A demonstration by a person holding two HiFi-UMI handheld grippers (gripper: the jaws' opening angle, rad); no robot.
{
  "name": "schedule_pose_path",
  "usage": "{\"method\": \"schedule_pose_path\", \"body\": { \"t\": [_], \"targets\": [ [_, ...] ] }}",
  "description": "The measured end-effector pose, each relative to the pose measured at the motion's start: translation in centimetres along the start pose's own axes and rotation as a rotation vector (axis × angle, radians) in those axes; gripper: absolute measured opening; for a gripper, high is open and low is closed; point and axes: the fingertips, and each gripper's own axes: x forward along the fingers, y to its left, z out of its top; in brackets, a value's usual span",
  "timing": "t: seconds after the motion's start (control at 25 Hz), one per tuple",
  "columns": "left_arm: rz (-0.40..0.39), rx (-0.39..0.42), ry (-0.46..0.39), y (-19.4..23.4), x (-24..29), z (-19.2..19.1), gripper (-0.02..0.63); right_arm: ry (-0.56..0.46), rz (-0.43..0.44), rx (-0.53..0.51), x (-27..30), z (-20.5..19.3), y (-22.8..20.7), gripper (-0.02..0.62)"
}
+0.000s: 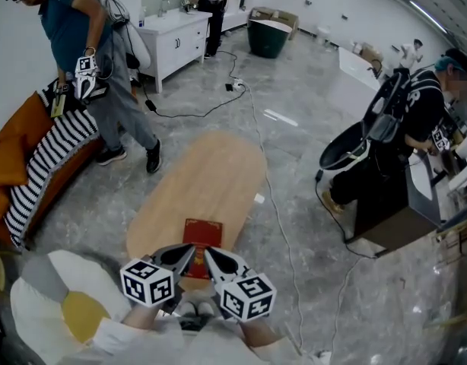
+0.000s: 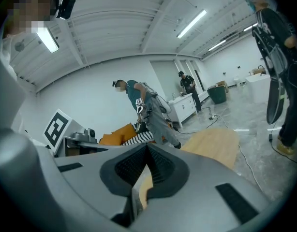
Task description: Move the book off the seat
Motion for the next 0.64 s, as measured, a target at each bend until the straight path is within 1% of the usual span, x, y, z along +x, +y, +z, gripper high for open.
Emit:
{"method": "schedule_pose_path", "body": {
  "t": [0.36, 0.64],
  "targets": [
    [-0.004, 0.006, -0.009, 0.05, -0.34, 0.21, 0.007, 0.006, -0.001, -0.022, 0.2, -0.05, 0.18, 0.012],
    [-0.002, 0.017, -0.01, -0.86, -0.56, 0.43, 0.006, -0.003, -0.006, -0.039, -0.56, 0.62, 0.45, 0.011]
  ]
}}
